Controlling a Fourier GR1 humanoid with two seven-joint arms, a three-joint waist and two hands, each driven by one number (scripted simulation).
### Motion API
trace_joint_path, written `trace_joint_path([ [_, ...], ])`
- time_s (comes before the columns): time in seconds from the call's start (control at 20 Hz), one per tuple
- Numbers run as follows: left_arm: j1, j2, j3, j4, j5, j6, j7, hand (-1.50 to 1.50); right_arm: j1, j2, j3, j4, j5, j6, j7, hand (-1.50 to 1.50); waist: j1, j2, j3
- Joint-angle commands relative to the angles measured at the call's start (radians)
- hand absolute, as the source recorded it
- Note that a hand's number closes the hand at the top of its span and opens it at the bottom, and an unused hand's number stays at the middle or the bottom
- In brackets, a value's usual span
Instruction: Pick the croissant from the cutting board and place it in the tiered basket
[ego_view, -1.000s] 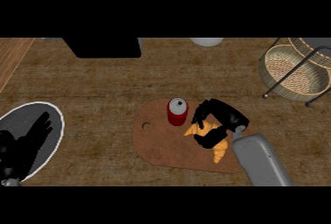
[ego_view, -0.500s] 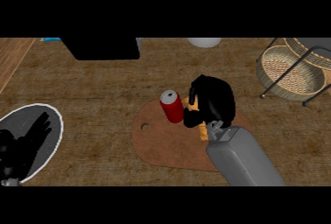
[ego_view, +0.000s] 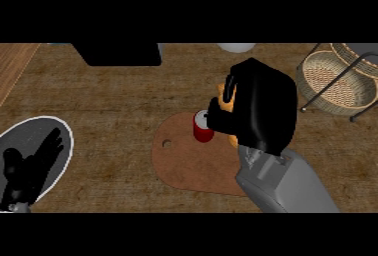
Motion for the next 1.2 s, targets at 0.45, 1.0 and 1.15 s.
trace_joint_path([
  [0.45,0.051,-0.006,0.012,-0.073,0.005,-0.027,0.015,0.00,-0.179,-0.159,-0.391,0.171,-0.094,-0.061,-0.209,1.50,0.019,0.008,0.001],
  [1.0,-0.001,-0.004,0.020,0.014,-0.008,-0.054,-0.026,0.00,-0.257,-0.258,-0.626,0.562,-0.303,-0.369,-0.581,1.50,0.032,0.018,0.002],
  [1.15,-0.059,0.002,0.023,-0.015,-0.005,-0.039,0.051,0.00,-0.345,-0.282,-0.661,0.736,-0.326,-0.415,-0.646,1.50,0.029,0.016,0.002],
])
